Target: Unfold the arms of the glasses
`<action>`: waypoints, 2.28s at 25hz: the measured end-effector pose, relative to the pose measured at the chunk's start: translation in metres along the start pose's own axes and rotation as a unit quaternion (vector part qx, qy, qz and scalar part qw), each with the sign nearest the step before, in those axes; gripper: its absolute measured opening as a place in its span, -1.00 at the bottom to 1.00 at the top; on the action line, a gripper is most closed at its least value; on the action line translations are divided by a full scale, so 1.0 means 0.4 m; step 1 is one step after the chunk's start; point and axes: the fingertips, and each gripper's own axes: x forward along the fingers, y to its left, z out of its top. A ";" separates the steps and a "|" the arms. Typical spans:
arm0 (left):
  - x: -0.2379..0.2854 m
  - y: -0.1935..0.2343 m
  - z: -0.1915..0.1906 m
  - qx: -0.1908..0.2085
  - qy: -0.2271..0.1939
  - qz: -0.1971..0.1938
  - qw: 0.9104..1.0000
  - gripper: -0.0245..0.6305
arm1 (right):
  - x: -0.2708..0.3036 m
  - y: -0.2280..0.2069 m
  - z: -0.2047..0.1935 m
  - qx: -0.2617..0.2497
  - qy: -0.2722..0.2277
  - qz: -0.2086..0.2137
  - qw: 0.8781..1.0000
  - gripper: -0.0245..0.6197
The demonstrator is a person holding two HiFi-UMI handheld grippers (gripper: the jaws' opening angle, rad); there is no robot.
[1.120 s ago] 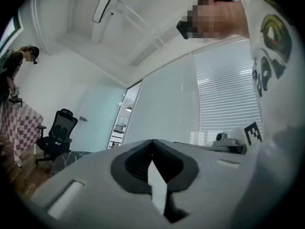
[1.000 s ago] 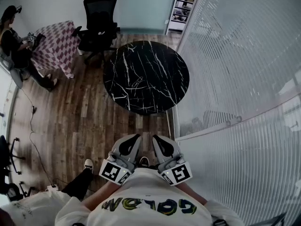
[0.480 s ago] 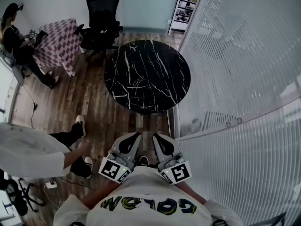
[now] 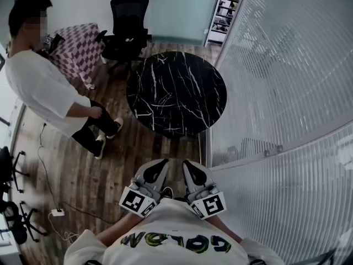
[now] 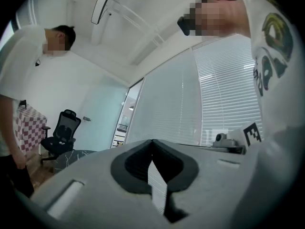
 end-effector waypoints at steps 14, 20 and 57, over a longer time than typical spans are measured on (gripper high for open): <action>0.029 0.070 -0.012 -0.007 0.000 0.027 1.000 -0.92 | 0.082 -0.026 -0.015 0.007 -0.001 0.026 1.000 -0.92; 0.105 0.164 0.006 0.000 -0.011 0.022 1.000 -0.92 | 0.177 -0.089 -0.006 -0.002 -0.012 0.020 1.000 -0.92; 0.523 0.781 0.111 0.000 0.013 -0.060 0.998 -0.92 | 0.875 -0.378 0.004 -0.025 0.000 -0.044 0.999 -0.92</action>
